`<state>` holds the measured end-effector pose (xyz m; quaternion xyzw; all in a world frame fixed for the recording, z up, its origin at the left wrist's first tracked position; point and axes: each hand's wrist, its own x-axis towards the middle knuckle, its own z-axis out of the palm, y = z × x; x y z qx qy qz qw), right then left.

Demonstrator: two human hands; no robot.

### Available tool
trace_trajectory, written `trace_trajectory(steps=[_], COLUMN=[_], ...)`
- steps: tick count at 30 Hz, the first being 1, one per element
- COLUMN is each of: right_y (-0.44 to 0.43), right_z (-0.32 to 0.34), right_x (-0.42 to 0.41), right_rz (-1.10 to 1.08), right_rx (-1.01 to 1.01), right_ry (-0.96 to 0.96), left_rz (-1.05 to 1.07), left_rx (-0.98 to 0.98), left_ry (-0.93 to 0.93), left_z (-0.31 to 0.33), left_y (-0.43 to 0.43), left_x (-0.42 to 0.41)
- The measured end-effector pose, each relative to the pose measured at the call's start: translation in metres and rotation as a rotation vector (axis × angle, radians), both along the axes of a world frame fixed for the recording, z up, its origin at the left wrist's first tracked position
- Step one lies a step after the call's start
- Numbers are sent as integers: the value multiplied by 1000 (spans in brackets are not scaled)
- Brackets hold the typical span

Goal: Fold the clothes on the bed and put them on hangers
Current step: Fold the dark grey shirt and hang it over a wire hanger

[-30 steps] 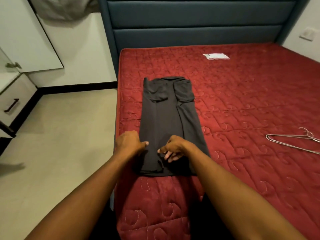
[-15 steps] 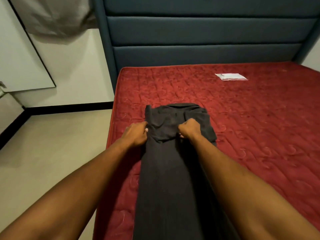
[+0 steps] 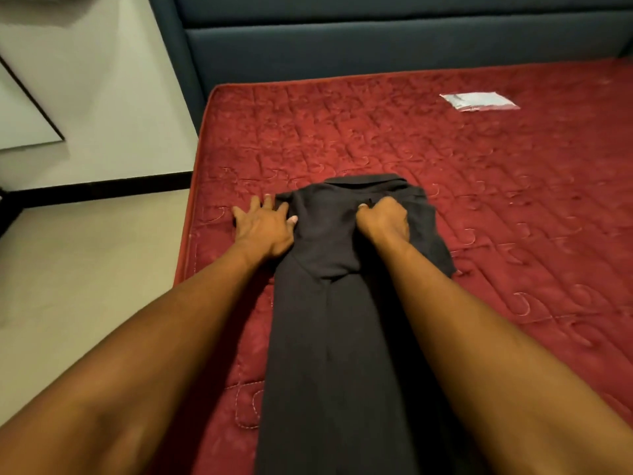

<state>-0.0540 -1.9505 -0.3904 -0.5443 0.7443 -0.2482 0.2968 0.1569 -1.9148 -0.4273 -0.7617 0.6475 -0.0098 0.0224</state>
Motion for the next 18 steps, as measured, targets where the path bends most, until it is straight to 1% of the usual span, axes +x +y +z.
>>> trace_trajectory(steps=[3,5,7,9,11,12,13,15,17,18], right_y=[9,15,22,28,39,42,62,74,96,106], right_z=[1,1,3,1,2,4,9,4,-1,-3], right_x=[-7,-14,-18,-20,-23,-23,-28,-27,-31,-35], right_rz=[153,139,89,76,74,91,121,207,267,286], right_rx=[105,134,92,51,17,2,-2,-71,-118,-134], right_ry=[54,11,1,17,57,99,167,359,507,537], left_rz=[52,101,156,200,233,234,216,144,69,52], left_rx=[5,26,56,103,72,37,14,-36,-39,-38], left_ry=[-66,-88,-98,-57,50,110,167,247,218,181], left_z=[-2,1,5,9,12,14,20,11,-3,-10], left_y=[-3,-7,-10,-5,5,9,30,50,91,115], left_x=[-8,-13,-16,-20,-29,-35,-44,-57,-69,-74])
